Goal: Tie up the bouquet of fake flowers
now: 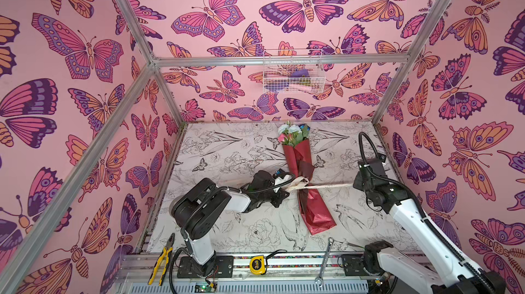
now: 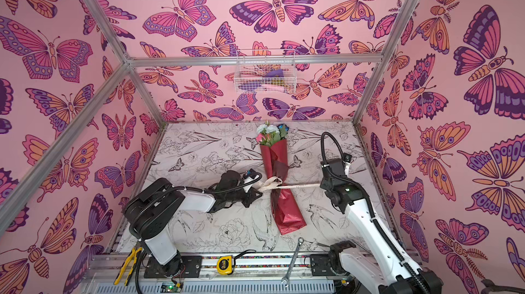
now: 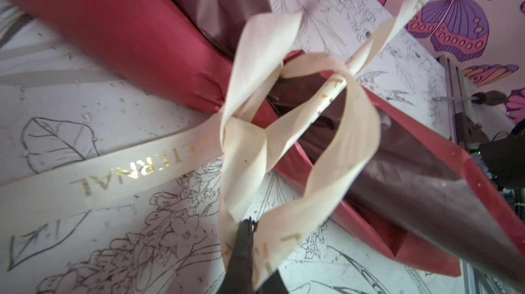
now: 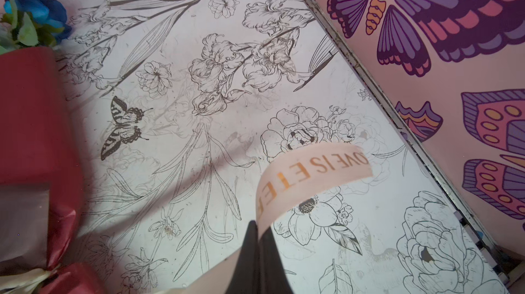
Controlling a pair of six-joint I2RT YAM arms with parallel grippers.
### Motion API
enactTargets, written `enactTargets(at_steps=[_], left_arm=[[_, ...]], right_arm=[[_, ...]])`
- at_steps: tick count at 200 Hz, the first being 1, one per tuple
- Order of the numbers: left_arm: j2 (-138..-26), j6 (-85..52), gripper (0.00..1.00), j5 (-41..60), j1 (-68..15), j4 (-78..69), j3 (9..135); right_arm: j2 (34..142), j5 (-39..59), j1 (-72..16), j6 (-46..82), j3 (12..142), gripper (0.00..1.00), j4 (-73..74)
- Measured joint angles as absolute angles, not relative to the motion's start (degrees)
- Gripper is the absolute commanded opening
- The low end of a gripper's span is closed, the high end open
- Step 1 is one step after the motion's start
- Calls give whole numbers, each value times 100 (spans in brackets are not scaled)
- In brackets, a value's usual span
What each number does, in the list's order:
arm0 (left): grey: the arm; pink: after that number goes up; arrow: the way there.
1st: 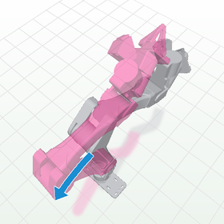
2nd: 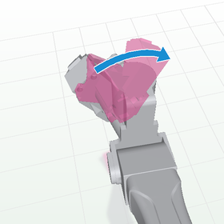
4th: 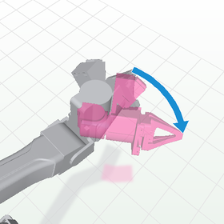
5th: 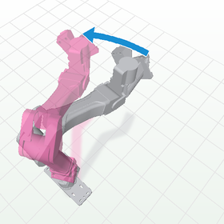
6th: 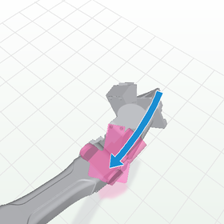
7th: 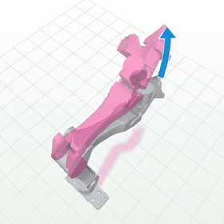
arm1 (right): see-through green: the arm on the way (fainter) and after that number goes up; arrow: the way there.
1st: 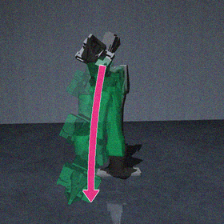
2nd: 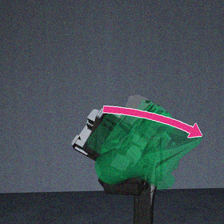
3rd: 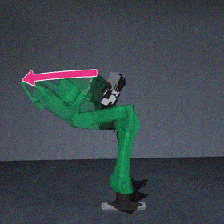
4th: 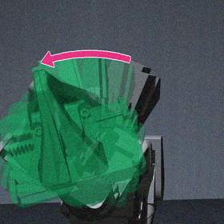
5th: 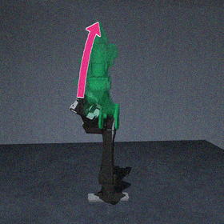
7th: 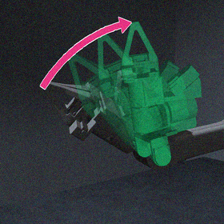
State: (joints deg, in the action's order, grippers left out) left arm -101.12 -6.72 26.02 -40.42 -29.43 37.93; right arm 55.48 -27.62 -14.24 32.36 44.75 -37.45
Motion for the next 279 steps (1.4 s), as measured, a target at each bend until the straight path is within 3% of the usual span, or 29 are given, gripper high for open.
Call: enactTargets(at_steps=[21,36,51,85,109,164,193,279], left_arm=[[-10101,-368,17,2383,-4169,-2689,3793],[-10062,-154,39,2213,-4198,-2519,3793],[-9992,-34,49,2078,-4198,-2377,3793],[-9631,198,51,1946,-4198,-2228,3789],[-9400,274,69,1977,-4198,-2226,3789],[-8774,45,70,1968,-4191,-2018,3889],[-8818,-123,95,1994,-4191,-1743,4427],[-10422,-47,93,2287,-4182,-799,6121]], right_arm=[[5614,-2742,-1424,3240,4322,0,-3732],[5671,-2735,-1424,3258,4237,0,-3726],[5725,-2698,-1424,3258,4211,0,-3706],[5752,-2425,-1422,3253,4209,0,-3479],[5817,-2016,-1424,3159,4209,0,-3286],[5850,-1481,-1424,3100,4278,0,-3065],[5850,-1518,-1422,3061,4355,0,-3065],[5850,-1538,-1422,3065,4154,0,-3129]])
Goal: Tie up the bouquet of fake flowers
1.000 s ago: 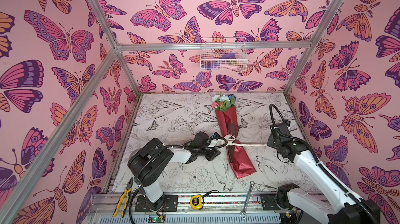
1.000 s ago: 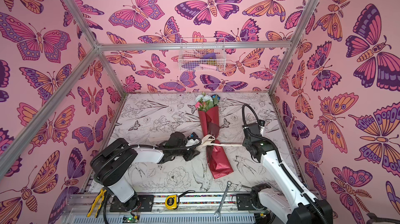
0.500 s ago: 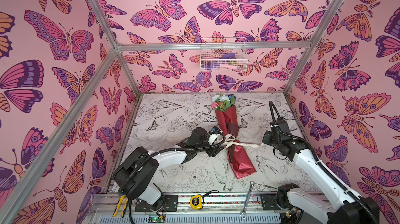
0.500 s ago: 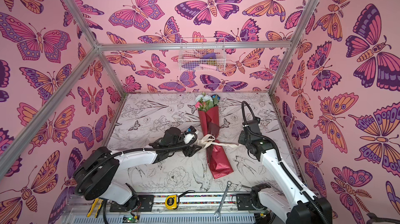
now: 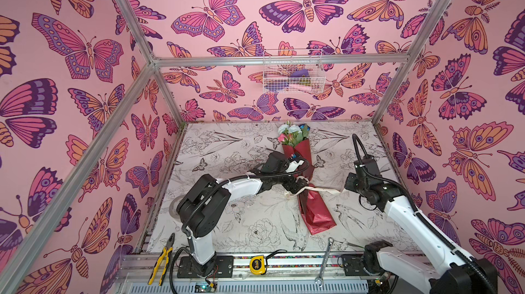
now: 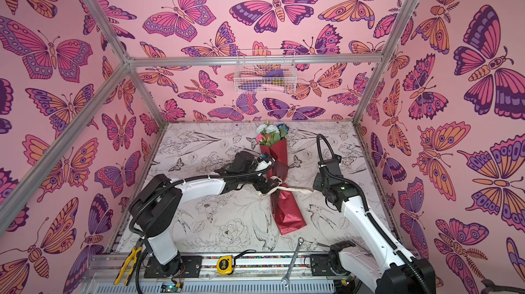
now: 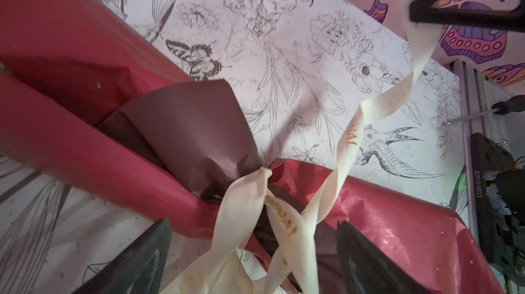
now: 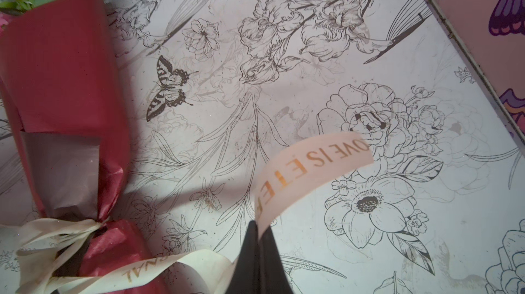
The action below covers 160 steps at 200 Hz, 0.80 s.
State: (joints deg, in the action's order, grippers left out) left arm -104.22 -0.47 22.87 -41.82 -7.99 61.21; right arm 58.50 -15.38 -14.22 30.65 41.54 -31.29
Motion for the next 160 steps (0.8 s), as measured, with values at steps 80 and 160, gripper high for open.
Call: enactTargets(at_steps=[80,160], left_arm=[[-10720,-73,51,2268,-4147,-504,6257],[-10663,-178,37,2274,-4040,-714,6112]], right_arm=[[5929,-1573,-1422,3249,3745,7,-3448],[5485,-840,-1424,3301,3673,32,-3997]])
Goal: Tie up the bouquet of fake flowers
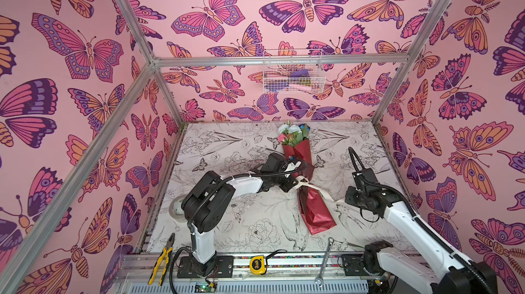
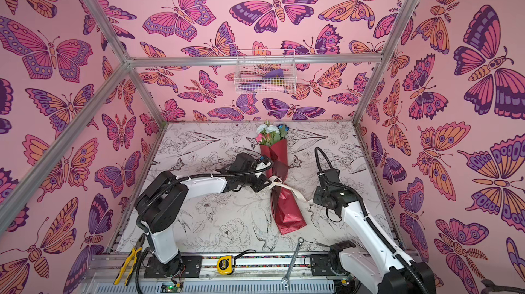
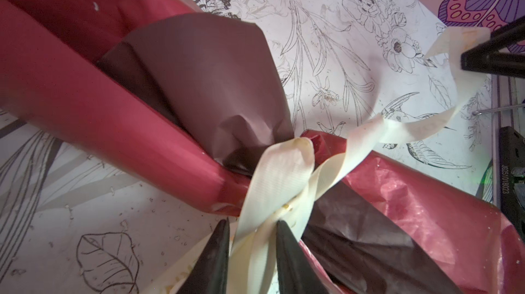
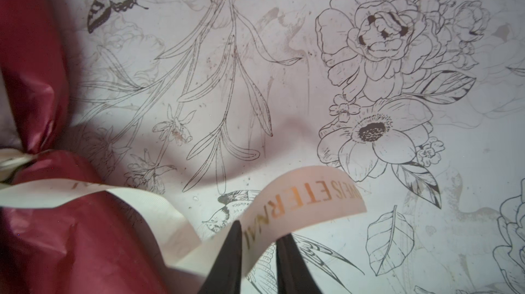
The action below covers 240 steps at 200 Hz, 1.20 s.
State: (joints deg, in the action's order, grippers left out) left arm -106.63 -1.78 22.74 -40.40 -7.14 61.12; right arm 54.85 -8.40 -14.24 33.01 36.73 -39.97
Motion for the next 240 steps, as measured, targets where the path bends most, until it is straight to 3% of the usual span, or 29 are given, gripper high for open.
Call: enactTargets(at_steps=[26,68,115,155,209,223,240], left_arm=[[-10661,-255,46,2344,-4040,-814,6112],[-10652,-331,50,2434,-4040,-897,6112],[-10650,-392,50,2440,-4023,-919,6114],[-10652,-449,49,2445,-4007,-921,6147],[-10687,-545,50,2495,-4010,-956,6178],[-10702,-556,50,2508,-4010,-958,6180],[-10702,-565,49,2508,-4010,-972,6182]], right_arm=[[5148,-545,-1511,3319,3675,39,-4178],[5131,-115,-1890,3247,3948,45,-4303],[6326,475,-2008,2781,3994,54,-3485],[7546,567,-2008,2351,4185,55,-2659],[8482,777,-2010,2176,4250,53,-1789],[8549,781,-2008,2158,4237,48,-1627],[8624,770,-2010,2152,4226,34,-1452]])
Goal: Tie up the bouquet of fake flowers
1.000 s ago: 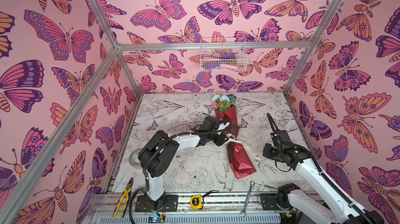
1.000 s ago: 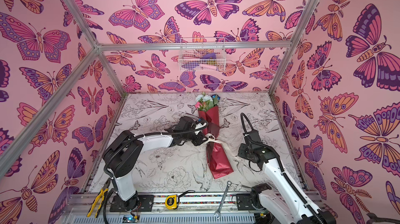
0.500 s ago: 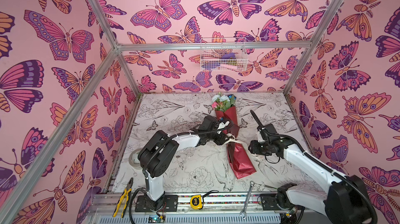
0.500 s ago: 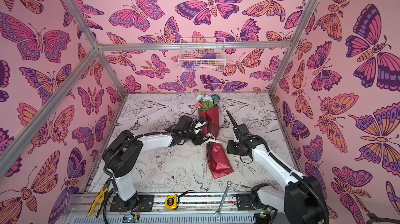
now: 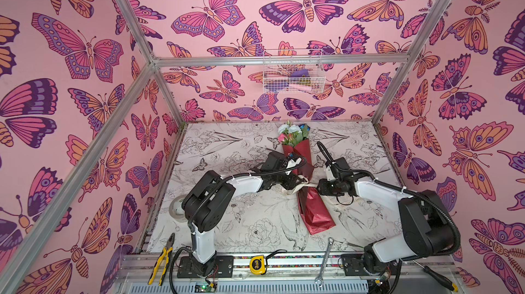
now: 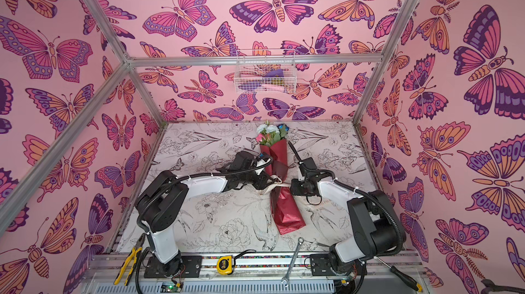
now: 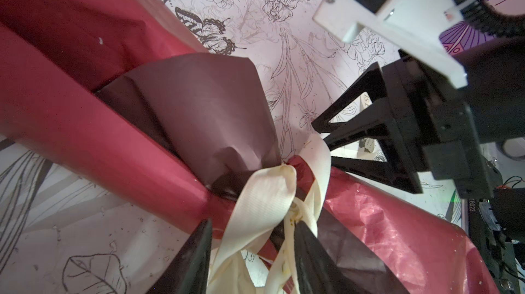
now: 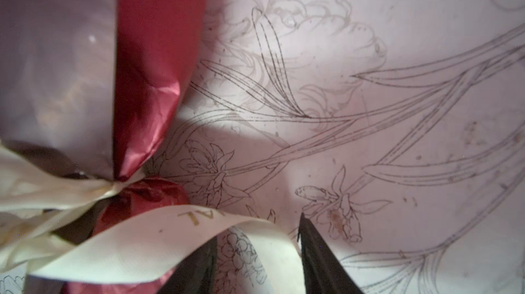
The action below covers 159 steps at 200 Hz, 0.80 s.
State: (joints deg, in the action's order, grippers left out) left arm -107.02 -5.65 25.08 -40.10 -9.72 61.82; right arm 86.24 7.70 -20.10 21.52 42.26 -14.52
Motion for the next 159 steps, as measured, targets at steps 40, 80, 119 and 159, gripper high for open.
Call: enactTargets(at_steps=[40,80,119,159], left_arm=[[-10702,-576,44,2502,-4014,-1015,6182],[-10702,-582,42,2469,-4032,-1031,6184],[-10702,-508,50,2375,-4049,-1026,6184],[-10702,-355,50,2244,-4053,-886,6213]], right_arm=[[8722,687,-2008,2193,4222,9,-1144],[8560,635,-2008,2224,4222,0,-1007],[8053,615,-2008,2222,4209,1,-1009],[7721,530,-2008,2270,3844,26,-980]])
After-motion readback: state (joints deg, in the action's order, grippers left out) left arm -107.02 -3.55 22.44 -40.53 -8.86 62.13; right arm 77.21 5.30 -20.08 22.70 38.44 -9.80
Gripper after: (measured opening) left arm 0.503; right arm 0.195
